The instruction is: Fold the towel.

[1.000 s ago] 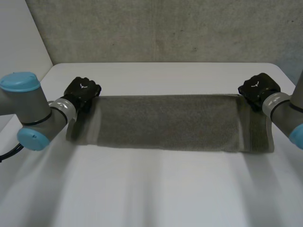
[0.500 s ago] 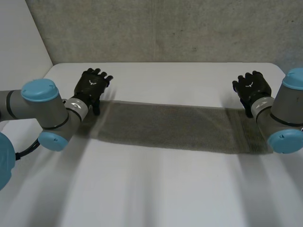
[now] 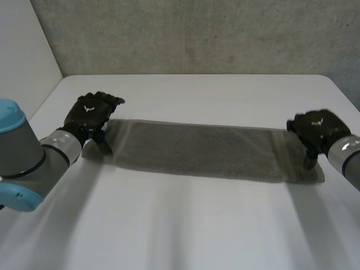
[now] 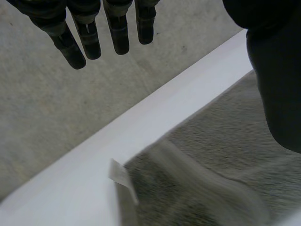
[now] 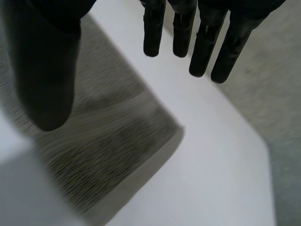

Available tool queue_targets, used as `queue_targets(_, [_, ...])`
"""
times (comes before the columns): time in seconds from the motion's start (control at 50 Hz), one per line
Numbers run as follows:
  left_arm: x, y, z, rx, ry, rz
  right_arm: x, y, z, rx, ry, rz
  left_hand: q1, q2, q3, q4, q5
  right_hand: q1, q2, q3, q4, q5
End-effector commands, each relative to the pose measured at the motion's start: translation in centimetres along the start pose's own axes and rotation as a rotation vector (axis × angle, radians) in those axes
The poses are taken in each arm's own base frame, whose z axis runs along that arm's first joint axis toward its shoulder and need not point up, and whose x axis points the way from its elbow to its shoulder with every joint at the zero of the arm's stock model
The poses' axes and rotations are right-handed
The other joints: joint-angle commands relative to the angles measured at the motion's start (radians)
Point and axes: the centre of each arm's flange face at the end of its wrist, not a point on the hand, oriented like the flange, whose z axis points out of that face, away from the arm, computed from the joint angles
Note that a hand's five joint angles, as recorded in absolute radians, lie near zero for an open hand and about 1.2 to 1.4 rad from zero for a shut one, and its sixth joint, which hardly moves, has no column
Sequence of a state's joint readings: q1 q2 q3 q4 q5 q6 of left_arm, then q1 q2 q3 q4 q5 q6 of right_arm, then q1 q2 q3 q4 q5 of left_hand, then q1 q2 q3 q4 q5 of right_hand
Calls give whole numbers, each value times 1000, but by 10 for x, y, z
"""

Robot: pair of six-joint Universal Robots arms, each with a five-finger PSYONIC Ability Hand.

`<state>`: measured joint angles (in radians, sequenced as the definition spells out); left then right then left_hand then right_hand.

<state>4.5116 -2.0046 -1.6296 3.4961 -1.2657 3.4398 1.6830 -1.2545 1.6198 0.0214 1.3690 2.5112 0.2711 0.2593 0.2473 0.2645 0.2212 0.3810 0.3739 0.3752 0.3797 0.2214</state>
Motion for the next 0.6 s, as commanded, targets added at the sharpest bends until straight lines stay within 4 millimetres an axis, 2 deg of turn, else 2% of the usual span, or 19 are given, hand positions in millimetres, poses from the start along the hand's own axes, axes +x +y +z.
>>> queue_targets(0.02, [5, 6, -5, -10, 22, -35, -5, 28, 8, -53, -74, 42, -69, -58, -46, -63, -194, 53, 60, 59, 55, 38])
queue_targets(0.1, [7, 6, -5, -5, 26, -31, -12, 47, 25, -86, -89, 53, -69, -58, -46, -63, -194, 53, 60, 59, 55, 38])
queue_targets(0.28, [6, 7, -5, -4, 22, -31, -10, 54, 37, -69, -66, 45, -69, -58, -46, -63, -194, 100, 107, 106, 102, 85])
queue_targets(0.4, [7, 7, -5, -5, 24, -32, -10, 59, 45, -57, -50, 23, -72, -61, -48, -66, -197, 356, 363, 362, 357, 341])
queue_targets(0.42, [7, 7, -5, -4, 25, -31, -8, 59, 46, -56, -45, 16, -72, -61, -48, -66, -197, 629, 636, 635, 630, 614])
queue_targets(0.44, [7, 7, -5, -4, 25, -31, -8, 59, 46, -56, -45, 16, -72, -61, -48, -66, -197, 632, 639, 637, 633, 617])
queue_targets(0.46, [8, 7, -5, -5, 27, -31, -5, 61, 48, -63, -32, 14, -72, -61, -48, -66, -197, 1011, 1019, 1017, 1013, 996])
queue_targets(0.54, [8, 7, -5, -5, 26, -33, 15, 67, 51, -93, 51, 15, -72, -61, -48, -66, -197, 1015, 1022, 1021, 1017, 1000])
queue_targets(0.6, [7, 7, -5, -5, 24, -33, 19, 68, 52, -101, 57, 5, -72, -61, -48, -66, -197, 1015, 1022, 1021, 1017, 1000])
